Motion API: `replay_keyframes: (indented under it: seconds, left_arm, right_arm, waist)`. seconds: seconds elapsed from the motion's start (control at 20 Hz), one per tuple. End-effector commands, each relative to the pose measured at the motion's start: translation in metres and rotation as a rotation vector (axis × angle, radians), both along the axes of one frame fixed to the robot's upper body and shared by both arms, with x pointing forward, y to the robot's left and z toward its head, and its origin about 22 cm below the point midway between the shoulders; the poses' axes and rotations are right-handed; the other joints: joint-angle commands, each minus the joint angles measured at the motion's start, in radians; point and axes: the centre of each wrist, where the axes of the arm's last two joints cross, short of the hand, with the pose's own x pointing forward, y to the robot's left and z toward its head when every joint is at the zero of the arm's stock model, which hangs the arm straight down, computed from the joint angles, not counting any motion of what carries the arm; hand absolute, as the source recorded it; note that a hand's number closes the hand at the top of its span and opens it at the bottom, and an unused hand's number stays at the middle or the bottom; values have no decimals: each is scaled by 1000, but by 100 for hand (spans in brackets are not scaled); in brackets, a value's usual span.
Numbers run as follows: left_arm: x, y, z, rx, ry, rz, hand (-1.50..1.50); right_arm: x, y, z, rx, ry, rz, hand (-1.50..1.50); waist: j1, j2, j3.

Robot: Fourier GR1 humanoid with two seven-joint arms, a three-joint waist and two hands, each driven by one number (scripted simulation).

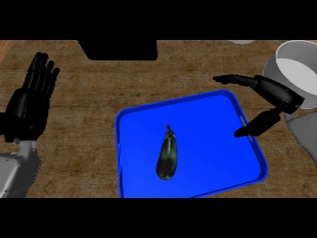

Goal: Pick the eggplant from the tray and place it in the pot

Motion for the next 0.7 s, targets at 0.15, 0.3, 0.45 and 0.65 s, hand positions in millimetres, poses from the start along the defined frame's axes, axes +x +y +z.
replay_keyframes:
  seconds: [0.15, 0.3, 0.45, 0.65]
  left_arm:
    - [7, 1, -5, -5, 12, 8, 0]
    - [-4, 4, -7, 5, -1, 6, 0]
    - [6, 1, 4, 0, 0, 4, 0]
    - [16, 11, 4, -7, -2, 7, 0]
  right_arm:
    - [16, 39, 38, -313, 36, 137, -150]
    - [6, 66, 47, -412, 34, 199, -150]
    - [-2, 107, 39, -432, 50, 210, -150]
    - [-1, 119, 27, -528, 103, 227, -150]
  waist:
    - [-5, -3, -2]
    - [-9, -9, -2]
    - [-13, -8, -1]
    - [-12, -5, -1]
